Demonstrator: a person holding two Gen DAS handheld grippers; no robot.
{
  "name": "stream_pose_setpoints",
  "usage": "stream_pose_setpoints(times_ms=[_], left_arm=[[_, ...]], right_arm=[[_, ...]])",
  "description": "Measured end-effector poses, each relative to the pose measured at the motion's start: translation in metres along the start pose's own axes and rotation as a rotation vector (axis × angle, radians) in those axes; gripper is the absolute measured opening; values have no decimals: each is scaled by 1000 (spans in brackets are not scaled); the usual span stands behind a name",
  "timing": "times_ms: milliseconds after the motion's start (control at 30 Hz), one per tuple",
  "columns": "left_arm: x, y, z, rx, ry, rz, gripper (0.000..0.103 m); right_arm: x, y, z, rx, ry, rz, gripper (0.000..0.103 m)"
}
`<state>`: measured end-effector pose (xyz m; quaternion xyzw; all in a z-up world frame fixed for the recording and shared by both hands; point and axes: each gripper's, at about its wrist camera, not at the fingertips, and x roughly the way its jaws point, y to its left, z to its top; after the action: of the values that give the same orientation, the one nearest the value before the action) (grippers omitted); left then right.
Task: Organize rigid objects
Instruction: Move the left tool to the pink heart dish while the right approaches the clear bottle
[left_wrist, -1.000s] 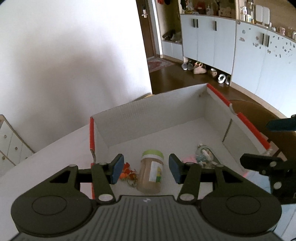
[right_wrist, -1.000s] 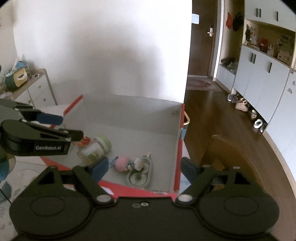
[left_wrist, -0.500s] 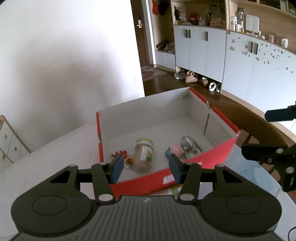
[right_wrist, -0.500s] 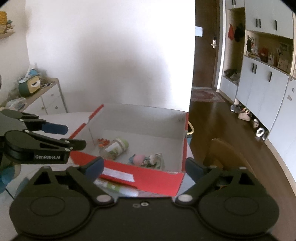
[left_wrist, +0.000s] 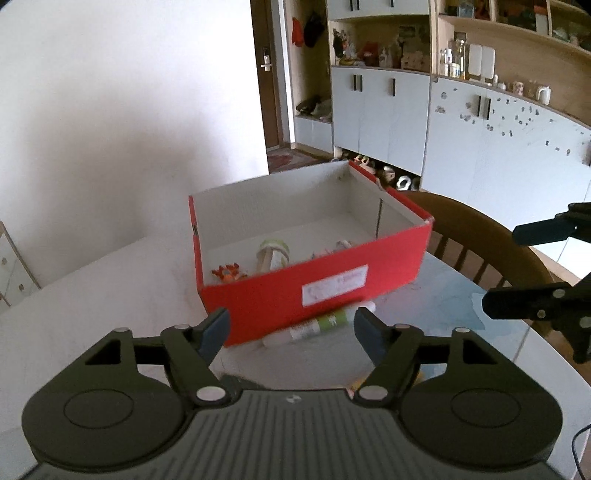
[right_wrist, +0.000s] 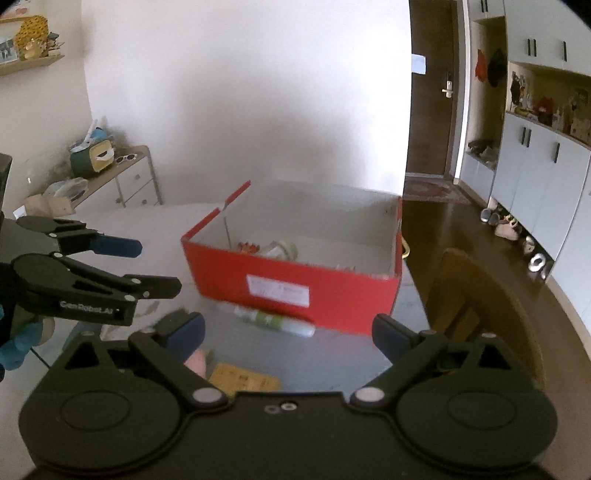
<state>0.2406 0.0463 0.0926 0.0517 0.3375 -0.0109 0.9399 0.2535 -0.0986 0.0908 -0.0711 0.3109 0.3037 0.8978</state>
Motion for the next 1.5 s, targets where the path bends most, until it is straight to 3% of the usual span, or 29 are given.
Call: stream_pose_setpoints(times_ms=[400, 767, 1067, 1133, 1500], left_arm=[[-12, -8, -58, 2, -16, -57, 83], [8, -21, -100, 30, 16, -99, 83], [27, -22, -114, 52, 24, -128, 83], [30, -19, -114, 44, 20, -132, 83], [47, -11, -118, 3, 31, -184, 83]], right_arm=[[-4, 16, -47, 39, 52, 37, 97], [10, 23, -76, 77, 114, 50, 96], [24, 21, -88, 84, 155, 57, 88], [27, 20, -90, 88, 166, 60, 80], [41, 17, -95, 101, 193, 66, 74]])
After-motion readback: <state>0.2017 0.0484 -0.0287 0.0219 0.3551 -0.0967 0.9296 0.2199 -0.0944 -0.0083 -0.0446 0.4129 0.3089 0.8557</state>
